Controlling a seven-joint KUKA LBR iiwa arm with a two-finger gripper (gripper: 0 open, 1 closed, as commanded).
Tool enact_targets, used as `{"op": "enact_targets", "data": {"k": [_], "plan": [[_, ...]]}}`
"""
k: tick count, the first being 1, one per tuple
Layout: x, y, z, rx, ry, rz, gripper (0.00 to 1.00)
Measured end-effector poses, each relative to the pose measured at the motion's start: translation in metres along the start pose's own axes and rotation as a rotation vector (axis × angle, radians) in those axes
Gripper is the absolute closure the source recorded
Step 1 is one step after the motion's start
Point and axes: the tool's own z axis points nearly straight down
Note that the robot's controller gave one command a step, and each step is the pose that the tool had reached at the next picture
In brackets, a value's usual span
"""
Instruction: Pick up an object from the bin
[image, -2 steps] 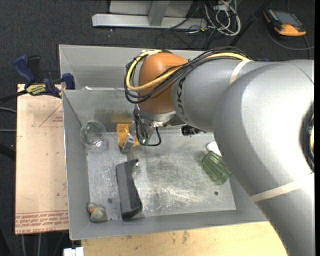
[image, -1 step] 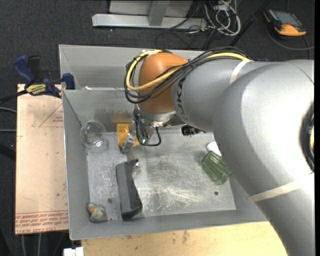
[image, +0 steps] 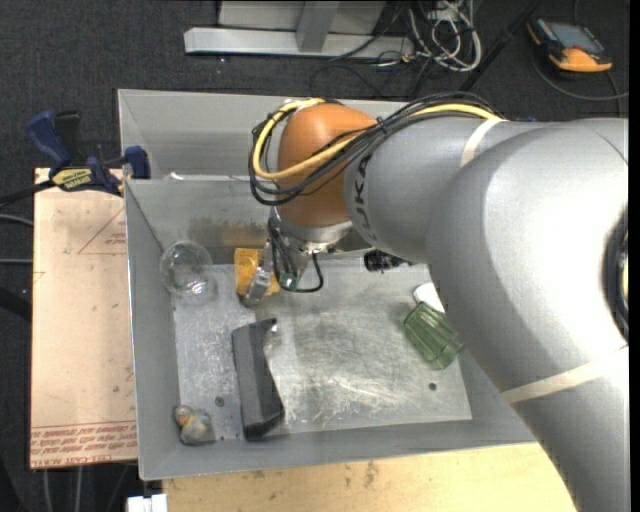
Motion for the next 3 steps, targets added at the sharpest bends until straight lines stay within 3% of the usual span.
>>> {"op": "enact_targets", "data": {"k": [1,3], "plan": [[0.001,-0.001,-0.006,0.009,0.014,0.000,1.00],[0.003,-0.002,-0.030,0.018,0.027,-0.001,1.00]]}}
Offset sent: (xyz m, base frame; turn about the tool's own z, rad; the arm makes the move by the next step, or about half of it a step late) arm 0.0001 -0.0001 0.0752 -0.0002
